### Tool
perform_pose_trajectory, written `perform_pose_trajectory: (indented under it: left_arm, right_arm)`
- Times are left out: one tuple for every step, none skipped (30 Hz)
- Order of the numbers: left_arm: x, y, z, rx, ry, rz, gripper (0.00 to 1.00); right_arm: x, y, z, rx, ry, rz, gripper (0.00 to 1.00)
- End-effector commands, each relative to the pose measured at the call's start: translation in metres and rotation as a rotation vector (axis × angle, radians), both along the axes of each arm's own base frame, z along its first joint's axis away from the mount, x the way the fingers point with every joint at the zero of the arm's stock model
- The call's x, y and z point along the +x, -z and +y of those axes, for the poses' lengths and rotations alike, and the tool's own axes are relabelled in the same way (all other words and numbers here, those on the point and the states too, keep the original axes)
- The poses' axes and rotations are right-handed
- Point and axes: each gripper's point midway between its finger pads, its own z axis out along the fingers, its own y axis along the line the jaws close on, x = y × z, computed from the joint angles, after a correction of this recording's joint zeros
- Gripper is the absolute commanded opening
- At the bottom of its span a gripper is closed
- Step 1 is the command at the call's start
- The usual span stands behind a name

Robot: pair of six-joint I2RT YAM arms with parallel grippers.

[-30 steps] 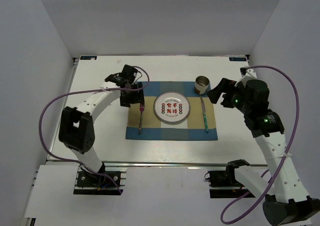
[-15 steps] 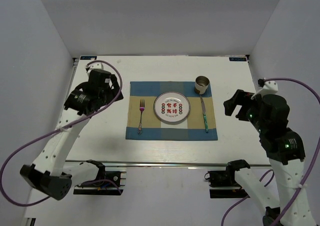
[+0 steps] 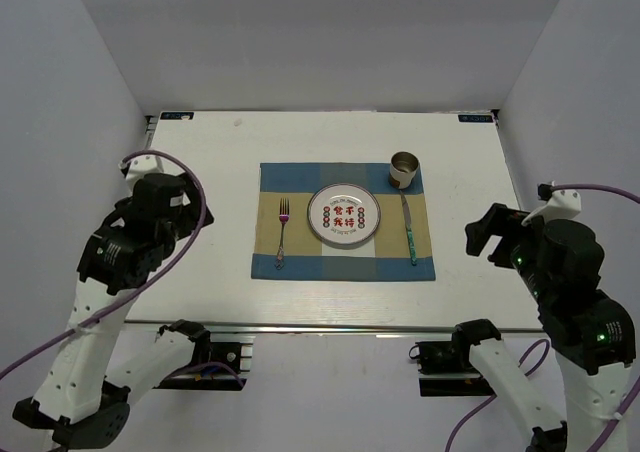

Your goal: Set the dinner table for one person

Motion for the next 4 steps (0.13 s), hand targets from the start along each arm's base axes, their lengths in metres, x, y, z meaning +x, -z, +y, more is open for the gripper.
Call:
perform_pose_trajectory:
  left_arm:
    - [-0.0089,0.0009,0.0119,0.030,-0.039,0.005,0.98]
    - [-0.0091,0.0029,0.0123,0.034,-0.040,0.011,0.98]
    - [-0.0091,0.0040,0.0124,0.037,-0.039,0.014,0.98]
    - [-0.0092,0.0050,0.0124,0.038,-0.039,0.017,0.98]
  right_arm:
    - [-0.0020,-0.0083,-0.0085,-0.025,0.032,-0.024,0.89]
    - [-0.0010,-0.0086,-0.0079,-0.024,0.031,-0.022,0.89]
    - [-0.0009,-0.0086,-0.0084,-0.024,0.034,-0.024,0.89]
    - [-0.0003,-0.0067,-0.0085,-0.026,0.035,-0.020,0.89]
